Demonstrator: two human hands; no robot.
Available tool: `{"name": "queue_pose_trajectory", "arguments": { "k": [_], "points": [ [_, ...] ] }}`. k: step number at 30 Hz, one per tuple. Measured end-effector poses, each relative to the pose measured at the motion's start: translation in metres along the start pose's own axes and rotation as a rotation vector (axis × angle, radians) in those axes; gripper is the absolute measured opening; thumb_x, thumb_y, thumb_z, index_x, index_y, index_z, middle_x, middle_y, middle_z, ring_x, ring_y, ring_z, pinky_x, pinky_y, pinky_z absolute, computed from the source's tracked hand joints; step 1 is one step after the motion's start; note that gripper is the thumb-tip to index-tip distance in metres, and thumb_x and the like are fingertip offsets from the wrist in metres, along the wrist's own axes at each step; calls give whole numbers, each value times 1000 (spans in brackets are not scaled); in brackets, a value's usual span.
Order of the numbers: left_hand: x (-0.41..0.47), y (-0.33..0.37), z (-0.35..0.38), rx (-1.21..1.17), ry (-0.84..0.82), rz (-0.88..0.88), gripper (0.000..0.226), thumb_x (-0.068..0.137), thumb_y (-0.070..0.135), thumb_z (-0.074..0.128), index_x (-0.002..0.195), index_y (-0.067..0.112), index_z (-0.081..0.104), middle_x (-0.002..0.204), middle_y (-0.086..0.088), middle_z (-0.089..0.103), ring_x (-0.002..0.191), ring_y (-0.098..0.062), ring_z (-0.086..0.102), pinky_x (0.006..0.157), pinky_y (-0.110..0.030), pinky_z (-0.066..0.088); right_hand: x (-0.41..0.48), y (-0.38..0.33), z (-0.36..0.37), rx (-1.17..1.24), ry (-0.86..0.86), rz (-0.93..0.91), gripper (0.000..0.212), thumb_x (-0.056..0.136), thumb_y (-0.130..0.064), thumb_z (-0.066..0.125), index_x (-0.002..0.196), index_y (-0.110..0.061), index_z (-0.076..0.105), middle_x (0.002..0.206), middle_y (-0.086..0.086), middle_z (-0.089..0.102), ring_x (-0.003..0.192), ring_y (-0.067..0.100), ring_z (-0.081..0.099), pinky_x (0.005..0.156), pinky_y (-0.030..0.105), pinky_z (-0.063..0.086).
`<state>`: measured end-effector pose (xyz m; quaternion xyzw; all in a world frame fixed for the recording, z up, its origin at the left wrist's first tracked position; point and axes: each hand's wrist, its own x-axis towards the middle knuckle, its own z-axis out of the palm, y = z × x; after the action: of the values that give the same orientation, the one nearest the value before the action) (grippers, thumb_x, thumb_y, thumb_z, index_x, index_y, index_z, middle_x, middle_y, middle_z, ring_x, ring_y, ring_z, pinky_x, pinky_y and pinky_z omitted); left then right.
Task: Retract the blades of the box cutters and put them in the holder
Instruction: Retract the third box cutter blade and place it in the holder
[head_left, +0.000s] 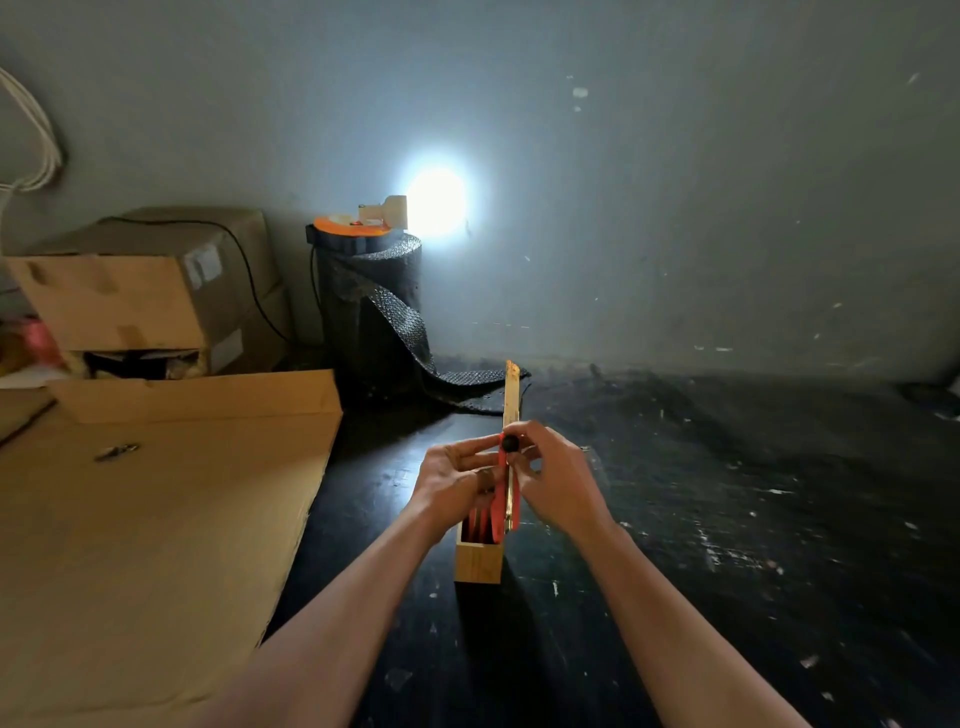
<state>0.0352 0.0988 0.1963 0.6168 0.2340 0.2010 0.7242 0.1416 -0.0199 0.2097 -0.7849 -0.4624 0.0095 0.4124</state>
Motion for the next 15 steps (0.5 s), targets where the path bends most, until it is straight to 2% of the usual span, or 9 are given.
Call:
{"name": "queue_pose_trajectory", "arguments": {
  "k": [3,6,8,11,13,15],
  "points": [
    [3,2,-1,23,6,3,44,90,-19,61,127,3,70,106,-17,81,88,-31,79,77,-46,66,2,0,2,9,0,23,25,95,-7,66,116,-20,65,105,-5,66,93,10,64,77,13,49],
    [3,4,-2,26,12,4,48,88,-23,57,126,3,71,107,-19,80,100,-43,76,89,-61,60,4,0,2,27,6,20,25,94,-5,67,114,-19,66,107,-2,69,94,11,65,75,12,48],
    [4,6,-4,3,12,5,46,88,-22,59,123,4,73,106,-18,80,99,-43,76,84,-57,63,4,-1,0,33,-21,18,28,92,-1,67,115,-17,66,111,0,69,95,10,64,75,12,48],
    [6,15,-6,-48,14,10,42,89,-20,62,118,7,75,103,-13,82,89,-30,81,68,-42,66,5,0,1,26,-37,18,28,93,-5,69,118,-19,66,115,-2,69,95,6,62,73,8,46],
    [5,20,-6,-48,2,-4,43,88,-20,61,115,10,76,102,-12,82,87,-26,81,66,-38,65,3,1,2,60,-30,44,28,94,-4,69,116,-21,66,114,-4,68,95,6,62,72,8,47],
    [5,22,-6,-48,-6,-25,43,88,-19,61,113,12,77,102,-11,82,87,-26,81,66,-36,65,2,3,1,77,-36,66,28,93,-2,69,115,-21,66,117,-2,70,100,7,63,78,12,50]
  ]
}}
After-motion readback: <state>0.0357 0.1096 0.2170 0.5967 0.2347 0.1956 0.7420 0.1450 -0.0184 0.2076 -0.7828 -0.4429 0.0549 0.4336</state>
